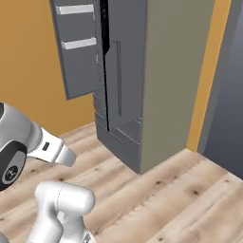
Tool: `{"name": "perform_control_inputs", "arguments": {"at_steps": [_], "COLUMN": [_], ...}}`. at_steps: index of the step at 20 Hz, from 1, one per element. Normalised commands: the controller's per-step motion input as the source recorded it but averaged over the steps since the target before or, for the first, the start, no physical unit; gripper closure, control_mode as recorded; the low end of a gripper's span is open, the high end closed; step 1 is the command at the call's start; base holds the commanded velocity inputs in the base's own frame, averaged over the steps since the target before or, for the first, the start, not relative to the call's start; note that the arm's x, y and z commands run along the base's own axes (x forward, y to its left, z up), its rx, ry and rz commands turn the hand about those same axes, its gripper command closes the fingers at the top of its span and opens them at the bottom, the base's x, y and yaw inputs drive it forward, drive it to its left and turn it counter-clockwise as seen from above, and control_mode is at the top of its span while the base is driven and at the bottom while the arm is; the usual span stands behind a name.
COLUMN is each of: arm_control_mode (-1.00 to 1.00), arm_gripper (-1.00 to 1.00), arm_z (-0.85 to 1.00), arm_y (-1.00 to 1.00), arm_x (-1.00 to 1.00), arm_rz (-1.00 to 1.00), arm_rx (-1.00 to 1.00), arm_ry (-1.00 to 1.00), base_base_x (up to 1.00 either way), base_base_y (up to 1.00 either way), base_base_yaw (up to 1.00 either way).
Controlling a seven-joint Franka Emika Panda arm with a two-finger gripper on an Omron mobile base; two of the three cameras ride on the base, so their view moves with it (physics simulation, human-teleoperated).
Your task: Grab the lime and garlic from the fridge, place them in the blender, close the lid, and turn on the blender to create a marinade.
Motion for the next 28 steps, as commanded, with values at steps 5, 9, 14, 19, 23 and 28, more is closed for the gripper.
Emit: {"name": "perform_control_inputs", "arguments": {"at_steps": [5, 9, 14, 19, 23, 28], "arm_control_mode": [1.00, 1.00, 1.00, 1.00, 1.00, 1.00], "arm_gripper": [-1.00, -1.00, -1.00, -1.00, -1.00, -1.00], "arm_z": [0.00, 0.00, 0.00, 0.00, 0.00, 0.00], "arm_y": [0.00, 0.00, 0.00, 0.00, 0.00, 0.00], "arm_x": [0.00, 0.00, 0.00, 0.00, 0.00, 0.00], "arm_rz": [0.00, 0.00, 0.00, 0.00, 0.00, 0.00], "arm_rx": [0.00, 0.00, 0.00, 0.00, 0.00, 0.00], "arm_ry": [0.00, 0.00, 0.00, 0.00, 0.00, 0.00], "base_base_x": [1.00, 1.00, 1.00, 0.96, 0.90, 0.90], "base_base_y": [0.98, 0.99, 0.83, 0.69, 0.58, 0.48], "base_base_yaw": [-0.17, -0.18, -0.25, -0.33, -0.36, -0.36]}}
